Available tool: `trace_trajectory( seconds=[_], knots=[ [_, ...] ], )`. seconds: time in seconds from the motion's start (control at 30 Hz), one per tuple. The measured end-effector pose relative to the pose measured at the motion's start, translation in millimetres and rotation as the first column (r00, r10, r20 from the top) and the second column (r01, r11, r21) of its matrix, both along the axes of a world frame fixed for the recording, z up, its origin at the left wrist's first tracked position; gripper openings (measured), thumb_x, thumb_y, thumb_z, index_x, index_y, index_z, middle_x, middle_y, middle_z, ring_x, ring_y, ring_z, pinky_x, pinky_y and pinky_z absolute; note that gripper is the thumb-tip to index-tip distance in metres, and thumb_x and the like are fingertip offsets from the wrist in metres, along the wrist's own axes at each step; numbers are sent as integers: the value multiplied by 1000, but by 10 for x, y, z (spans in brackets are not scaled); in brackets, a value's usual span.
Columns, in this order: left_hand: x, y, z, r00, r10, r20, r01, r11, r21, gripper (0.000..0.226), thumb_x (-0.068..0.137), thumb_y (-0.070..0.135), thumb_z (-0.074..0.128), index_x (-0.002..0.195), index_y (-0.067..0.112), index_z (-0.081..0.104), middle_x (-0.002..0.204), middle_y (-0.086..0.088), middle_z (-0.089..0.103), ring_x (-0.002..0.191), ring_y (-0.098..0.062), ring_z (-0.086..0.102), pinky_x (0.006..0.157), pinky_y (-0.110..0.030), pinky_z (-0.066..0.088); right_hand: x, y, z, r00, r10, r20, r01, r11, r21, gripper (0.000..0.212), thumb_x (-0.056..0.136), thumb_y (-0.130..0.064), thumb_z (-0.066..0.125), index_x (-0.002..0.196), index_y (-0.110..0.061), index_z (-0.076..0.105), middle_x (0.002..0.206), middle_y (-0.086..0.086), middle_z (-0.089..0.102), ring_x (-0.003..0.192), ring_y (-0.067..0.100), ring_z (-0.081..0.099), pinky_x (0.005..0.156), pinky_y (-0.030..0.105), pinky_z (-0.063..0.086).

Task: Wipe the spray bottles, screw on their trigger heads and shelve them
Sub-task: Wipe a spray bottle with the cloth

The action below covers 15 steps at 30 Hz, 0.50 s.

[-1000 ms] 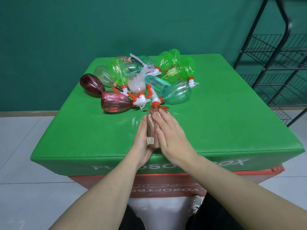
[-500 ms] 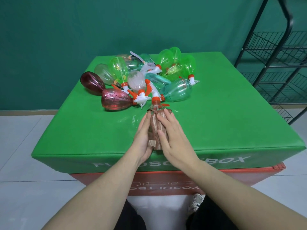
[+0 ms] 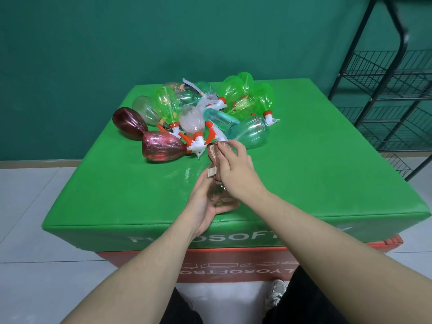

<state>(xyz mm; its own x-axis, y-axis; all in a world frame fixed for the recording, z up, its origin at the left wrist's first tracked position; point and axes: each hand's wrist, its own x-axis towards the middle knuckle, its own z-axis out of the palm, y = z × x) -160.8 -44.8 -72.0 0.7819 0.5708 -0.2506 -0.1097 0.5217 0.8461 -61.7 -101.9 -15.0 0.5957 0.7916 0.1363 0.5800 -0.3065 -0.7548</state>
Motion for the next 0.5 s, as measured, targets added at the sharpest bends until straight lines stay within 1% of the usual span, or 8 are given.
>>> trace_trajectory(
  seconds=[0.07,0.1,0.2,0.3,0.37,0.43,0.5],
  knots=[
    [3,8,-17,1000,17,15,-17,999,-31,76,82,50,63,146,10,50,126,-23,66,89,-28,74,75,-49,62,17,42,-26,998,-2,-67,5,999,34,45,108,-30,34,151,-24,45,158,-3,31,142,21,35,121,34,23],
    [4,10,-16,1000,20,19,-19,999,-38,76,82,49,64,145,10,50,127,-24,66,89,-28,74,75,-50,62,26,47,-40,996,0,-91,4,999,48,45,108,-31,34,151,-25,45,157,-4,34,142,19,36,122,34,24],
    [7,-2,-8,1000,20,16,-20,1000,-24,77,78,51,66,143,11,54,129,-24,67,94,-30,75,73,-47,62,25,-3,-99,995,22,-96,-16,997,70,44,108,-30,34,150,-26,46,156,-3,37,143,15,36,123,35,24],
    [11,-23,-2,999,38,22,-37,999,-19,76,78,53,63,145,17,56,122,-18,73,95,-27,76,69,-44,62,-11,-88,-172,999,46,11,-46,995,84,45,106,-28,33,147,-22,49,155,1,41,142,18,38,122,37,25],
    [17,-20,-1,998,51,22,-51,998,-22,73,81,53,60,146,21,56,124,-14,73,97,-24,76,68,-43,62,-42,-155,-210,993,57,102,-65,995,79,46,105,-28,32,147,-20,50,153,1,43,140,19,39,121,34,25],
    [19,-31,12,999,53,13,-52,998,-42,62,91,51,55,145,21,57,129,-16,70,99,-23,75,69,-44,63,-76,-231,-246,978,66,197,-83,993,82,45,106,-26,33,147,-18,50,154,2,42,138,19,39,120,28,23],
    [17,-45,27,998,62,10,-61,996,-63,49,102,45,47,140,18,62,126,-16,72,96,-20,74,69,-39,63,-116,-309,-281,960,70,272,-102,989,103,44,106,-24,35,147,-15,49,154,4,41,140,20,37,121,27,23]
  ],
)
